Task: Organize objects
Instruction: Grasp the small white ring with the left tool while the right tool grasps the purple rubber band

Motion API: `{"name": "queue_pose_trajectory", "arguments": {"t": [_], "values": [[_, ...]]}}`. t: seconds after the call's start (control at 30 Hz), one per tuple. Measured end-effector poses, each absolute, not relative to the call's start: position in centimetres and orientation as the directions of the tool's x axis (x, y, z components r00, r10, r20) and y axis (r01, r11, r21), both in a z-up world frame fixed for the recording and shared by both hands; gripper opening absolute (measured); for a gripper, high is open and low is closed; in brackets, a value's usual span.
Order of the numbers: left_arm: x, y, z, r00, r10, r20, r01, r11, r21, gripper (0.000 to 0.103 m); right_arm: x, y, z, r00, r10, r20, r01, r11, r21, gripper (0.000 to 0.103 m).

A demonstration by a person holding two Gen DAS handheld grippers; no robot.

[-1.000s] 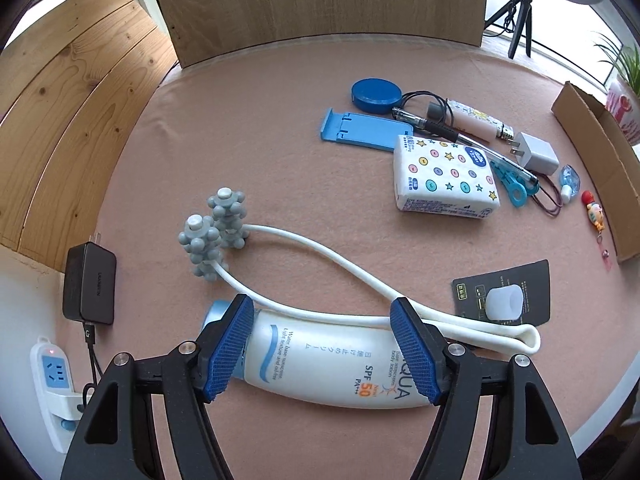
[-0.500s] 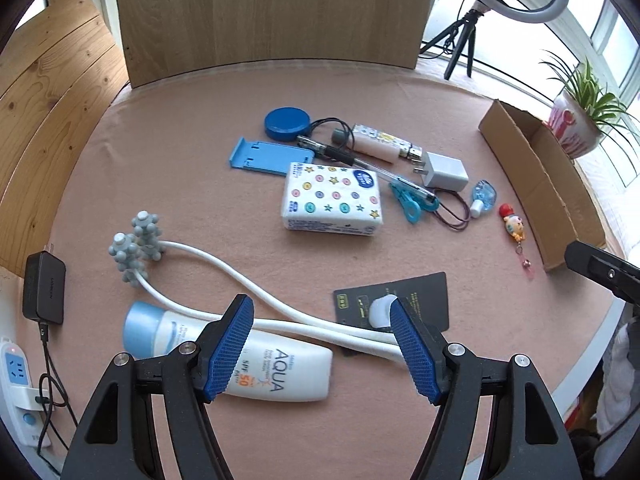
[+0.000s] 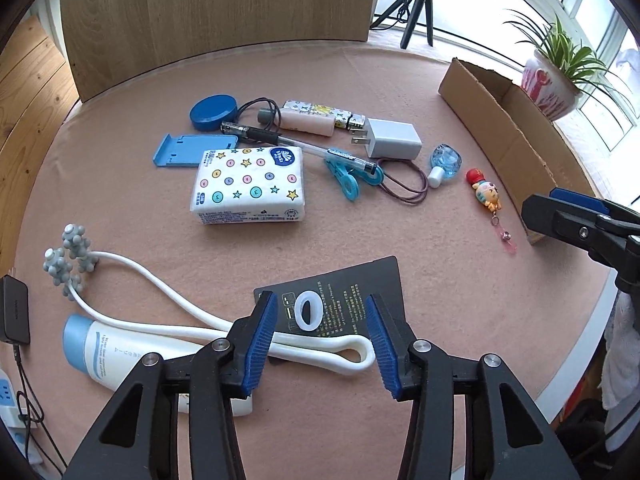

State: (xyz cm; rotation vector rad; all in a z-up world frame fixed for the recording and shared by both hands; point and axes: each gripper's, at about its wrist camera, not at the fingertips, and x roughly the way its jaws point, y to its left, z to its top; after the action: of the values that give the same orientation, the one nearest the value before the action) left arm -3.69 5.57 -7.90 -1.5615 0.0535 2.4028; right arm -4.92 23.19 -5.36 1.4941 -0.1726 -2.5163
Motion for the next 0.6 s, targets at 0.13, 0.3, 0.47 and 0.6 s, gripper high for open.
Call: {"name": "queue_pose_trajectory", "arguments": {"t": [0.13,0.3,0.47,0.6], "values": [[-3.8,5.8,-8.2,-0.377,0.217,-0.901,-0.249,-0.96,-0.127,0.038,-6.4,22.8,-5.5,-0.455,-0.237,-0.858,0.146,-0.971,0.191,0.082],[-4.0,5.7,-8.6,-0.37,0.231,-0.9,-0.244,-0.959,-0.146,0.028,-8.5,20.9,-6.4,-0.412,-0.263,-0.872,0.21,-0.959,0.19,0.075],[-4.1,5.4,-9.1,-0.365,0.233,-0.902,-0.222,-0.962,-0.159,0.028,-10.1,18.1,-7.5,-0.376,-0.247,-0.893,0.312,-0.941,0.129,0.068],[-4.3,4.9,-9.7,-0.359,0.23,-0.905,-0.191,-0.967,-0.17,0.028,-11.3,16.5,-8.7,-0.365,-0.218,-0.905,0.374,-0.924,0.072,0.068]]}}
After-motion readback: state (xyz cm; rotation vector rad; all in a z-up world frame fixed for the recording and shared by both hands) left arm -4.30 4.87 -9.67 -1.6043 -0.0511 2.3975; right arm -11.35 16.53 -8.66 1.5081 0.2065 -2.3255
